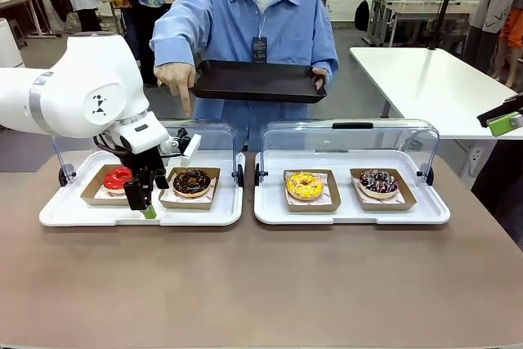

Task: Provide the desired donut to the person.
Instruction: Pick up and lift the Paper togo box containing the Donut pointed at by the person.

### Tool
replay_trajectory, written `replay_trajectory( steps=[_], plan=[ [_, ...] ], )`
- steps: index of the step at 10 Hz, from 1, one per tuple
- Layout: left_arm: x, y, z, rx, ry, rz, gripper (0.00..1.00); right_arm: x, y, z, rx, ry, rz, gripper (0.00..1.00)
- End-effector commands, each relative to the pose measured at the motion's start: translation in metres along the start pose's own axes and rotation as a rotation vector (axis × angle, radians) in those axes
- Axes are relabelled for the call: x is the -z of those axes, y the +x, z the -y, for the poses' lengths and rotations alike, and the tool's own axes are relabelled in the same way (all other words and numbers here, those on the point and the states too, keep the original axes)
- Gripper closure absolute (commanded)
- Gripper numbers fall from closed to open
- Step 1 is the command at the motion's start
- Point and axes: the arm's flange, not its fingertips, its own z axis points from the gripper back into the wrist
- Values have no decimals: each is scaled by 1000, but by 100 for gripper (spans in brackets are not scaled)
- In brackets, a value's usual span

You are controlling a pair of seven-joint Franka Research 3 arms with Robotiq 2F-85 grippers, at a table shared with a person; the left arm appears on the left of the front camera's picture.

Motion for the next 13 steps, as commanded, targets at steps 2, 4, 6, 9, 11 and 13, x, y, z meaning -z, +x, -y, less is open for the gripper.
replay_trajectory(
  steps=[2,4,6,9,11,13],
  plan=[
    [-2,1,6,-14,8,1,0,1,1,0,9,0,-4,0],
    [6,-11,-9,-20,-56,68,0,1,1,0,9,0,-4,0],
    [19,-12,-26,-22,-36,72,0,1,1,0,9,0,-4,0],
    [32,-11,-41,-30,-30,44,0,1,1,0,9,0,-4,0],
    [40,-10,-47,-14,-4,14,0,1,1,0,9,0,-4,0],
    [47,-8,-52,-8,3,-6,0,1,1,0,9,0,-4,0]
  ],
)
